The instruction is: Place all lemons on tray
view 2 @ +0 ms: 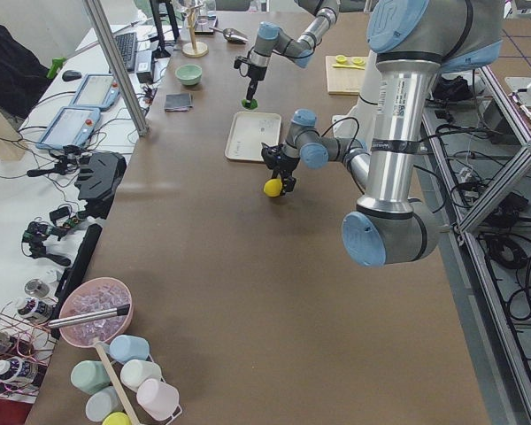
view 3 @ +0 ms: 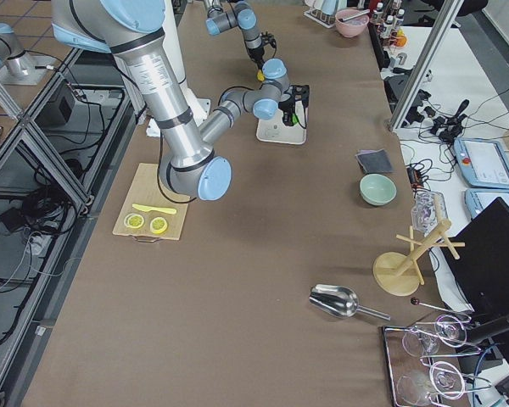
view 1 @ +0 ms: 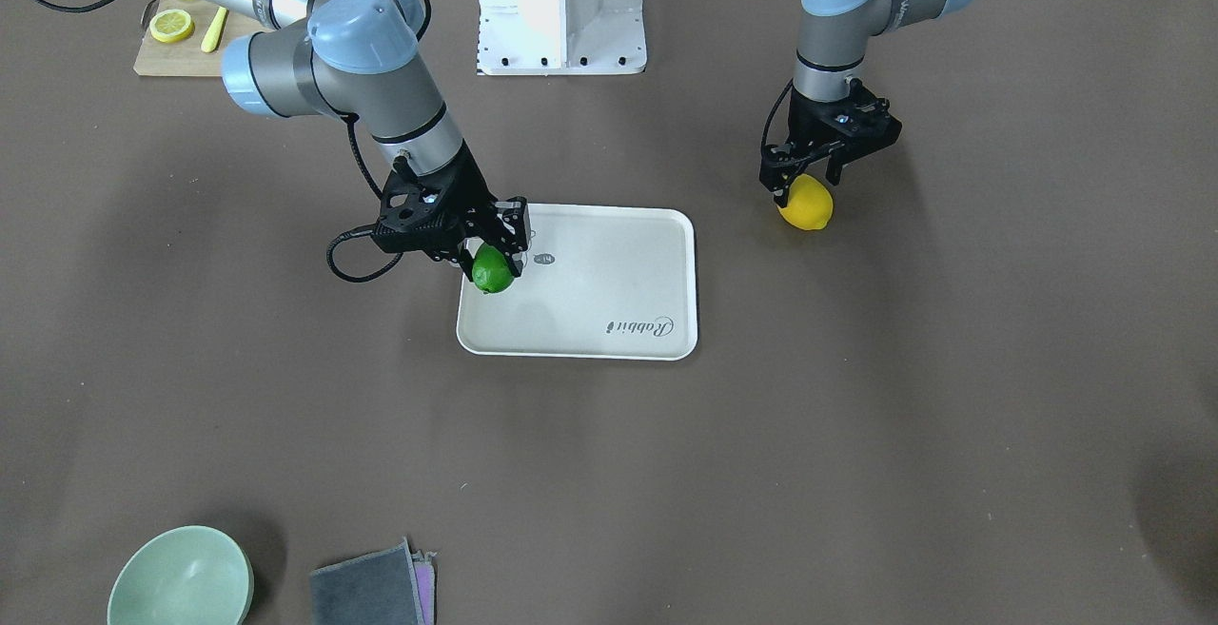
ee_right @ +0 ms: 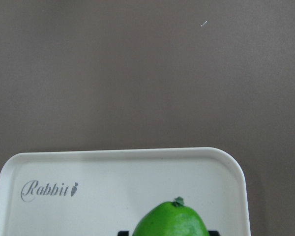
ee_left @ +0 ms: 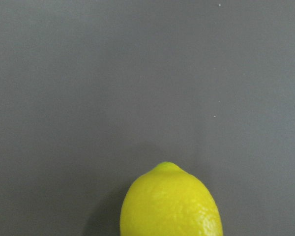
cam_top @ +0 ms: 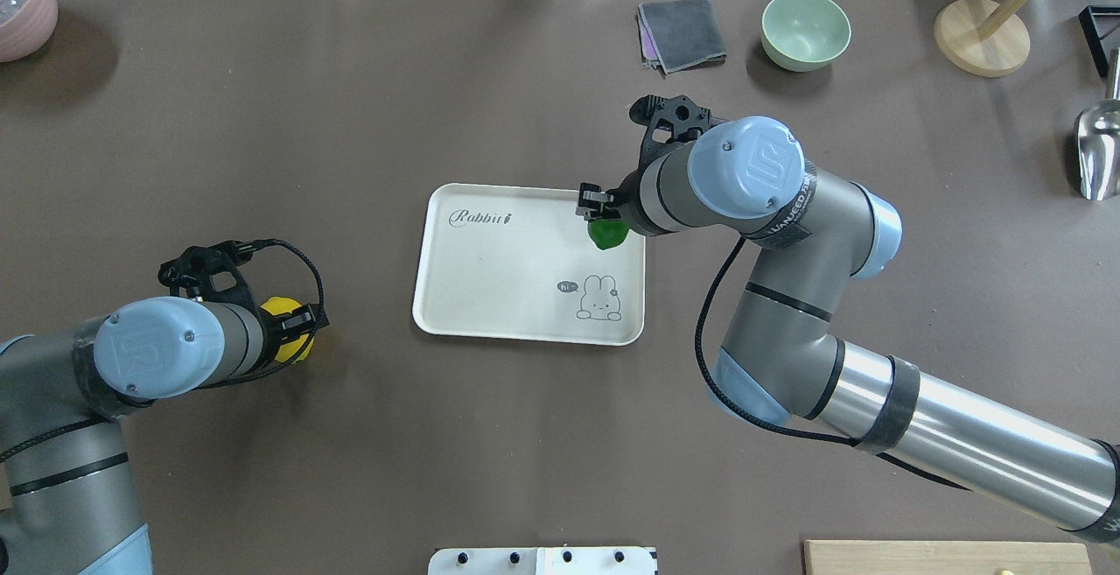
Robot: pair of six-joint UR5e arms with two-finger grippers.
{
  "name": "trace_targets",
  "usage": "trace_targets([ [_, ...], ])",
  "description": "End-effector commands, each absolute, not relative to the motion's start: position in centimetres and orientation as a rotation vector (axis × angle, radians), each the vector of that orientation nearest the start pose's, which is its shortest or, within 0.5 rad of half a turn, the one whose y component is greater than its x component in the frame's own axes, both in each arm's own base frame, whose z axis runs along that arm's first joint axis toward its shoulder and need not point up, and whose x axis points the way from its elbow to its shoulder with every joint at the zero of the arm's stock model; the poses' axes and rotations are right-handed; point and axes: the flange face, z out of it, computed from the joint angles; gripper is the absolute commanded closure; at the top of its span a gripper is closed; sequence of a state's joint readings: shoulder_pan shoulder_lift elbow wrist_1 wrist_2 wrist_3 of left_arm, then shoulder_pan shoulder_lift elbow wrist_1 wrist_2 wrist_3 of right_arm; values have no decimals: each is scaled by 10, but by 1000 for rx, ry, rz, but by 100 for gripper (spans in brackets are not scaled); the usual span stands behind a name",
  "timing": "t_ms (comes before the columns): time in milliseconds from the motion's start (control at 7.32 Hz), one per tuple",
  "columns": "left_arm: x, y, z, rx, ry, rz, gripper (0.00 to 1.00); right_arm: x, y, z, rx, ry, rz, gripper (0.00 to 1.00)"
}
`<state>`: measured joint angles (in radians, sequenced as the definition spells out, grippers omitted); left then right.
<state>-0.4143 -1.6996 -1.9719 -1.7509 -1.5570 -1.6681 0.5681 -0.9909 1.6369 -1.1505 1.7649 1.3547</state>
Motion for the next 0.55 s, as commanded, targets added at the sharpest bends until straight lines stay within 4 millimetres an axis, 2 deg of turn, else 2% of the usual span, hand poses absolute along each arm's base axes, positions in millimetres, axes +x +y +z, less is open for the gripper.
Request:
trace_targets([
  [0, 434, -340, 393, 129, 717, -493, 96, -524, -450, 242, 250, -1047, 205, 100],
  [137, 419, -341, 378, 136, 749, -495, 100, -527, -446, 242, 248, -1047, 200, 100],
  [273, 395, -355, 356, 166, 786, -493, 100, -532, -441, 243, 239, -1047, 196, 100],
  [410, 389, -366, 345, 175, 805, -491, 100, -537, -440, 247, 233, -1038, 195, 100],
])
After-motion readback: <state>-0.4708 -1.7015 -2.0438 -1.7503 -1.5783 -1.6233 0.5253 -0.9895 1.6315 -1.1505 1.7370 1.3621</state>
